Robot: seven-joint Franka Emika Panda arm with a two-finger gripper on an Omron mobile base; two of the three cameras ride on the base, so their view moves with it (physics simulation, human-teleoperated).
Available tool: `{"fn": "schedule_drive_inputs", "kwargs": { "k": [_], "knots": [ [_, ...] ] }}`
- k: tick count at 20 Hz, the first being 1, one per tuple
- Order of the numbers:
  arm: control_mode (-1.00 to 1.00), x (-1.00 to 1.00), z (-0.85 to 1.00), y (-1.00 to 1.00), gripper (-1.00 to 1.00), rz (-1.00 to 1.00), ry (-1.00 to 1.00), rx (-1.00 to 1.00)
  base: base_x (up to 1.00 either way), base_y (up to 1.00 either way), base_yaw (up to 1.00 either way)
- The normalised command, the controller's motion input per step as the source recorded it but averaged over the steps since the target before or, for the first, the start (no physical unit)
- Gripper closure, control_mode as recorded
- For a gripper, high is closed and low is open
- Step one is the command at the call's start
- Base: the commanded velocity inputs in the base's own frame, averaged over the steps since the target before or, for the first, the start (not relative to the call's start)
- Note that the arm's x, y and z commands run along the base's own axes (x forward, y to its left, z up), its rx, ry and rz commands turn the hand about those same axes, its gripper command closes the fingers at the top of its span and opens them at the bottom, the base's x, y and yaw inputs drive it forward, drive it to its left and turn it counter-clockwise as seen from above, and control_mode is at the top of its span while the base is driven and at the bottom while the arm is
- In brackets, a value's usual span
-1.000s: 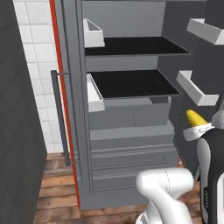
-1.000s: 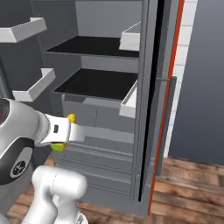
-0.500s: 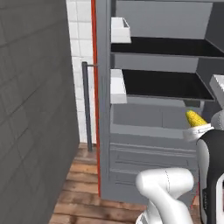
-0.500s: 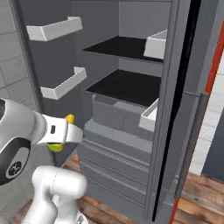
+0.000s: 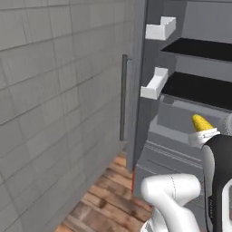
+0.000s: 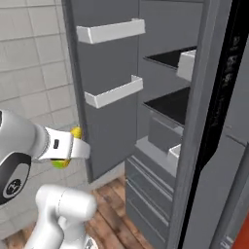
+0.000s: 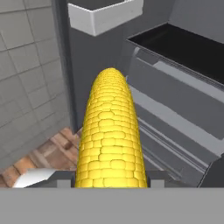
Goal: Place one corn and one fish in each tupperware on the nearby counter, to pack two identical lunches.
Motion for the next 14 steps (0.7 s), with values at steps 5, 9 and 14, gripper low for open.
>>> {"fn": "schedule_drive_inputs", "kwargs": {
  "k": [5, 9, 14],
  "knots": [
    [1.0, 0.0, 0.0, 0.0, 1.0, 0.0, 0.0, 0.0, -0.26, -0.58, 0.69],
    [1.0, 0.0, 0.0, 0.0, 1.0, 0.0, 0.0, 0.0, -0.55, -0.42, 0.68],
    [1.0, 0.0, 0.0, 0.0, 1.0, 0.0, 0.0, 0.0, -0.81, -0.02, 0.57]
  ]
}}
